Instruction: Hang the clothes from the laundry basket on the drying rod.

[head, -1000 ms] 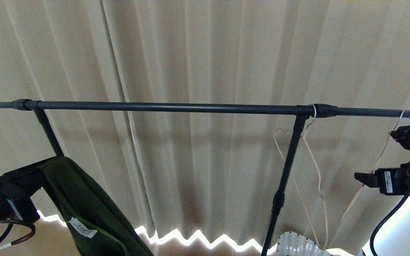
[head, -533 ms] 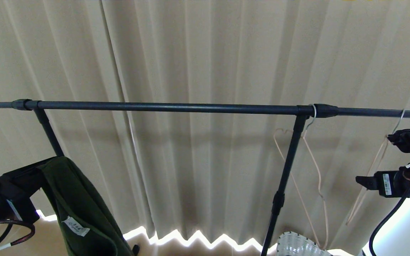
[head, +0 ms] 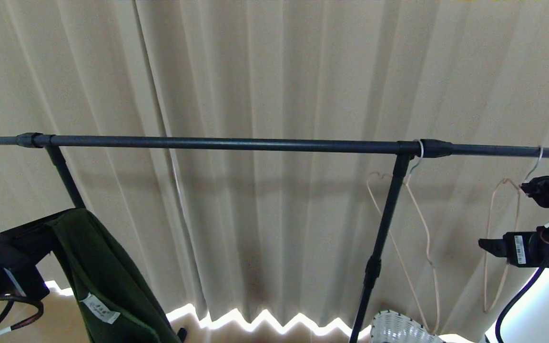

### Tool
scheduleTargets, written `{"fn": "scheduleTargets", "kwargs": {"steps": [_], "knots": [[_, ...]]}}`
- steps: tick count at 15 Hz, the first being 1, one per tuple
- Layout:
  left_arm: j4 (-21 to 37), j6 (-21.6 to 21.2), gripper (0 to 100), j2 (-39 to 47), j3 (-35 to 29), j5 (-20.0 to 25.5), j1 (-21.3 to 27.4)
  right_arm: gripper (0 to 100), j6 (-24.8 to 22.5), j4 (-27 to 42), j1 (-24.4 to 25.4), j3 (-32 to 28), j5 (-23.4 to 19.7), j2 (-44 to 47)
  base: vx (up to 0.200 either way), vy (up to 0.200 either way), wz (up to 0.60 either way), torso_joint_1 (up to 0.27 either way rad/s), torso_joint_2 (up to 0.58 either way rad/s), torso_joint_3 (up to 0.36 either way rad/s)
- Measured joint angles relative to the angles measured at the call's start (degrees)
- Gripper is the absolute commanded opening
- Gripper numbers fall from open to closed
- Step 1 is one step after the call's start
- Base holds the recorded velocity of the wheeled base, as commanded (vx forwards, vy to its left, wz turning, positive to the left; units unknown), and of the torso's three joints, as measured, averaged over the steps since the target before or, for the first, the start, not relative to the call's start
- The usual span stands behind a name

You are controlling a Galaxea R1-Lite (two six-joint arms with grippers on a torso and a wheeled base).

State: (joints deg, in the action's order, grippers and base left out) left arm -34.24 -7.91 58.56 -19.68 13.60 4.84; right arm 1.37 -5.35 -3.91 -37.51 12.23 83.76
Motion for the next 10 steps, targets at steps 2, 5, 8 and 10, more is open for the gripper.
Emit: {"fn": "scheduleTargets", "kwargs": {"steps": [2, 5, 8, 10], "knots": [[0.01, 0.01, 0, -0.22, 0.00, 0.02, 0.00, 0, 0.27, -0.01, -0.13, 0.35, 0.00, -0.02, 0.000, 0.000, 0.00, 0.000, 0.00, 0.000], [0.01, 0.01, 0, -0.40, 0.00, 0.02, 0.00, 0, 0.40, -0.12, -0.74, 0.57, 0.00, -0.05, 0.000, 0.000, 0.00, 0.000, 0.00, 0.000], [0.04, 0.01, 0, -0.44, 0.00, 0.00, -0.07, 0, 0.40, -0.37, -1.51, 0.59, -0.09, -0.22, 0.000, 0.000, 0.00, 0.000, 0.00, 0.000], [0.04, -0.05, 0, -0.46, 0.02, 0.02, -0.10, 0, 0.46, -0.63, -1.84, 0.83, -0.13, -0.39, 0.000, 0.000, 0.00, 0.000, 0.00, 0.000]]}}
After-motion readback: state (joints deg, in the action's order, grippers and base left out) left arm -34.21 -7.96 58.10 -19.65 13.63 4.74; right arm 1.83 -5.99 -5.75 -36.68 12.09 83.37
